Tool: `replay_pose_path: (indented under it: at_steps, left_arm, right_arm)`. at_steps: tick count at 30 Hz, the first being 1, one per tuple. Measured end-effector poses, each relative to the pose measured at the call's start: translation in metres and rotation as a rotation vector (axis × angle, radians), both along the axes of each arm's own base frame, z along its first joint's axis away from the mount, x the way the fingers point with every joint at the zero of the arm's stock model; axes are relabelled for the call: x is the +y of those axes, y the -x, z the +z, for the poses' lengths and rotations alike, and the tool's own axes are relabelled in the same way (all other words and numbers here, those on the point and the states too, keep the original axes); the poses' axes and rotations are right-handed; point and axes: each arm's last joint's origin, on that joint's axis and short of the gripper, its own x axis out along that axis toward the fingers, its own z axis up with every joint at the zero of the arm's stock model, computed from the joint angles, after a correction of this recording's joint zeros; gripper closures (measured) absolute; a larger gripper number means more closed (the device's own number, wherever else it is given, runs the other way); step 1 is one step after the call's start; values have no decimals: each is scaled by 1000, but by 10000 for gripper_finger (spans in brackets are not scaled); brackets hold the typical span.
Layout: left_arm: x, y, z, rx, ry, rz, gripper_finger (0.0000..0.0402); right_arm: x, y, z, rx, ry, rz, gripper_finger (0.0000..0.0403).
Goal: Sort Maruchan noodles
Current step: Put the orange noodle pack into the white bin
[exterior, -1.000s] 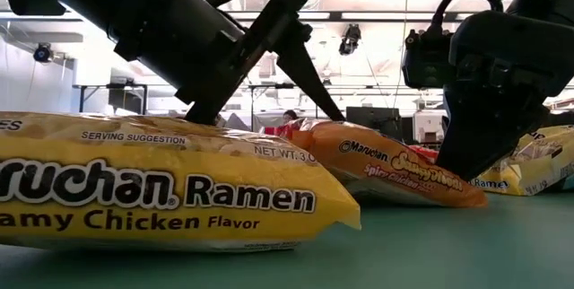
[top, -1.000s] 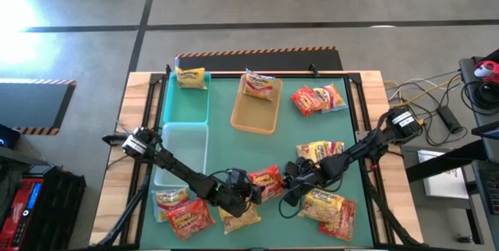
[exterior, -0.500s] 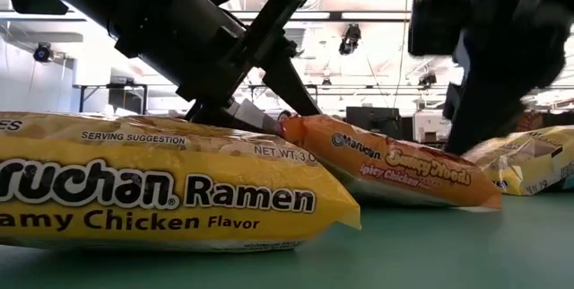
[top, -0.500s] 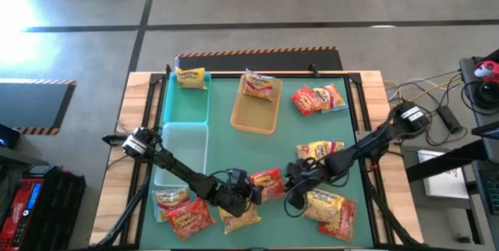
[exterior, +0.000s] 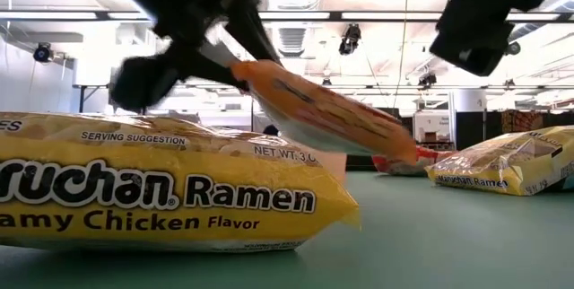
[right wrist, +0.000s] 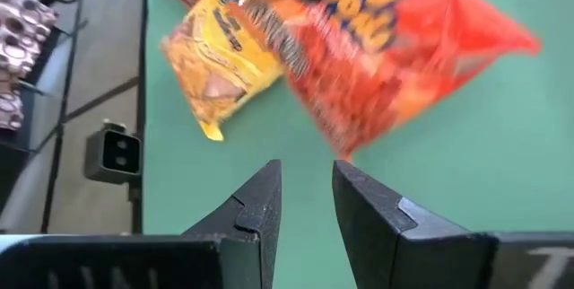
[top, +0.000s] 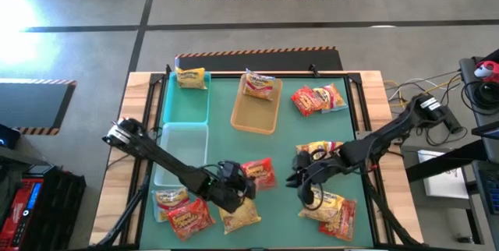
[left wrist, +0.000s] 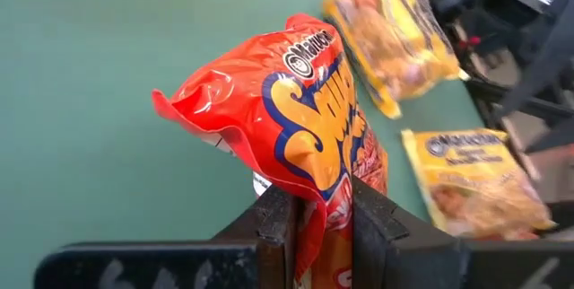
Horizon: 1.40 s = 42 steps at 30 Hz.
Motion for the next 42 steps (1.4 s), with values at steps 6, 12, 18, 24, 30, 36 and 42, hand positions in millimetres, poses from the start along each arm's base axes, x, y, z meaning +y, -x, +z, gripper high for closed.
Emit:
replay_pose_path:
  at_steps: [6, 12, 18, 24, 30, 36, 42]
  left_arm:
    - [22, 37, 41, 139, -123, 26, 357]
    - [49, 87, 84, 270, -238, 31, 358]
    - [71, 137, 112, 394, -344, -46, 362]
    - [92, 179, 115, 488, -408, -104, 363]
    - [111, 209, 86, 508, -440, -102, 363]
    - [124, 228, 54, 461, -428, -89, 363]
    - [133, 240, 34, 442, -438, -79, 363]
  right_arm:
    - [-2, 3, 8, -31, -16, 0, 310]
    - [-2, 4, 9, -34, -18, 0, 310]
    - [-2, 3, 8, -31, -16, 0, 310]
    - [-2, 3, 9, -32, -16, 0, 310]
    - [-2, 3, 9, -32, -16, 0, 310]
    - [-2, 3, 8, -31, -16, -1, 310]
    - [-2, 3, 9, -32, -16, -1, 310]
